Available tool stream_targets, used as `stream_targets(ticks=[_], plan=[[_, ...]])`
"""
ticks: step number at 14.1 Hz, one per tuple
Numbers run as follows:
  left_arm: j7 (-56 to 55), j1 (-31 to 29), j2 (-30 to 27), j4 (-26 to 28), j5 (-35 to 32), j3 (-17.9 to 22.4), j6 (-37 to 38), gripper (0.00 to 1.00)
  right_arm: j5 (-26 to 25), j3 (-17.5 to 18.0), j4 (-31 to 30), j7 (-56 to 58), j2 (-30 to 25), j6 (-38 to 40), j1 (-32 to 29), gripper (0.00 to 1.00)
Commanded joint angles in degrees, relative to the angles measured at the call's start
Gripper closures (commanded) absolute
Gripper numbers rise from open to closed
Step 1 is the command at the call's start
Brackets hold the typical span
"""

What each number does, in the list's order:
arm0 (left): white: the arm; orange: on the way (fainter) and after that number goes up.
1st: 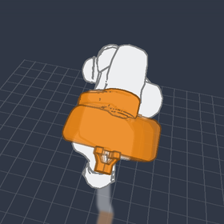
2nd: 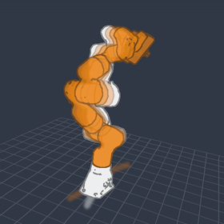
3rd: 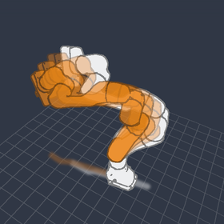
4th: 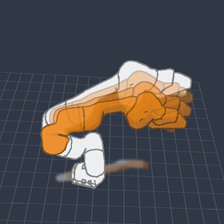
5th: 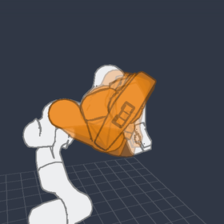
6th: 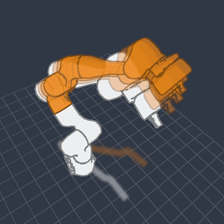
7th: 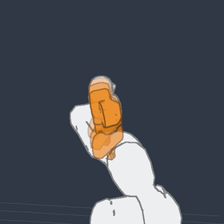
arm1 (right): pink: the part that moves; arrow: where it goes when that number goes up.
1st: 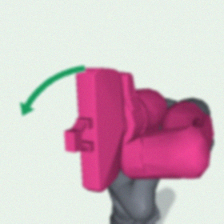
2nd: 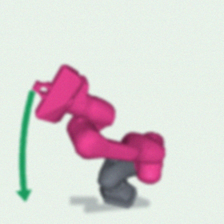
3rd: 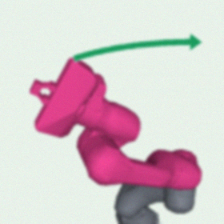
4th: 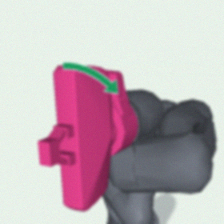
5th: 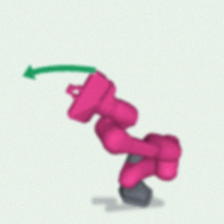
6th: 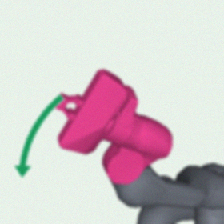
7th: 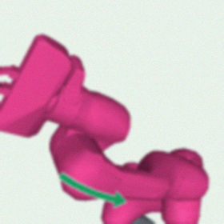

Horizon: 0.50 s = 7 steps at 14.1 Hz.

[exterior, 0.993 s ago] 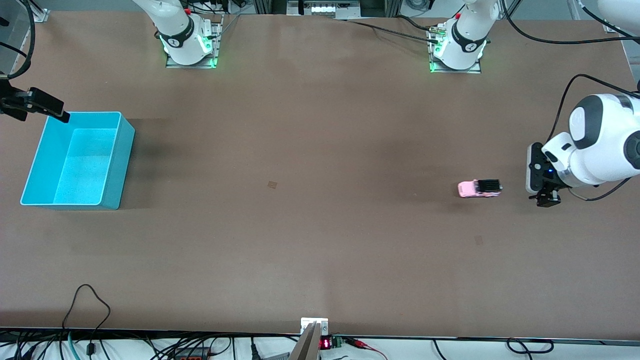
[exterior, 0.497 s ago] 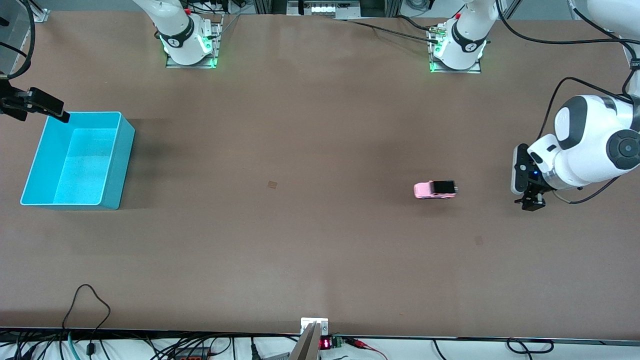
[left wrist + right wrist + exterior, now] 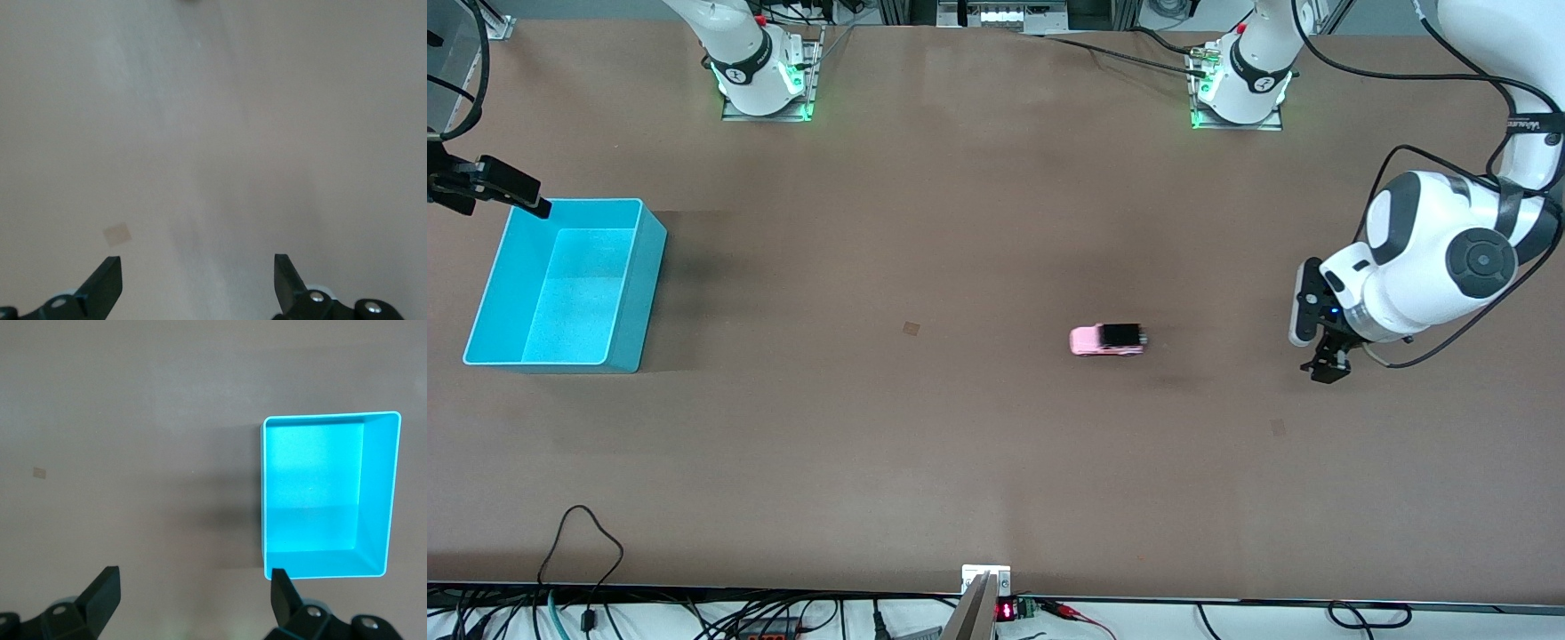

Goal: Wind and store pink jeep toy
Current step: 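Open the left gripper, releasing the jeep to roll toward the bin, then reach the right gripper to the jeep while the left gripper retracts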

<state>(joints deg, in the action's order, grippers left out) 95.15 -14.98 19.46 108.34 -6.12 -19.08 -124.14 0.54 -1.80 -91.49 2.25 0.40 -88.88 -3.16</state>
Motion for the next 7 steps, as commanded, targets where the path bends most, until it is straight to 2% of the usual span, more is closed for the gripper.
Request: stream_targets(ticks=[1,3,7], plan=[[-3.9,1.1,-0.3,-0.1,2.9,0.3,-0.5,0.00,-0.1,0.3,0.6,0.0,0.2,0.5,-0.4,0.00],[-10.4,1.7,-0.2,-0.1,3.7,0.3,-0.7,0.00,-0.1,0.3,0.6,0.0,0.5,0.5,-0.4,0.00],[-30.1,2.0,-0.7,-1.7,3.6,0.4,-1.1,0.00,0.1,0.5,0.9,0.3,2.1,0.5,0.2,0.00]])
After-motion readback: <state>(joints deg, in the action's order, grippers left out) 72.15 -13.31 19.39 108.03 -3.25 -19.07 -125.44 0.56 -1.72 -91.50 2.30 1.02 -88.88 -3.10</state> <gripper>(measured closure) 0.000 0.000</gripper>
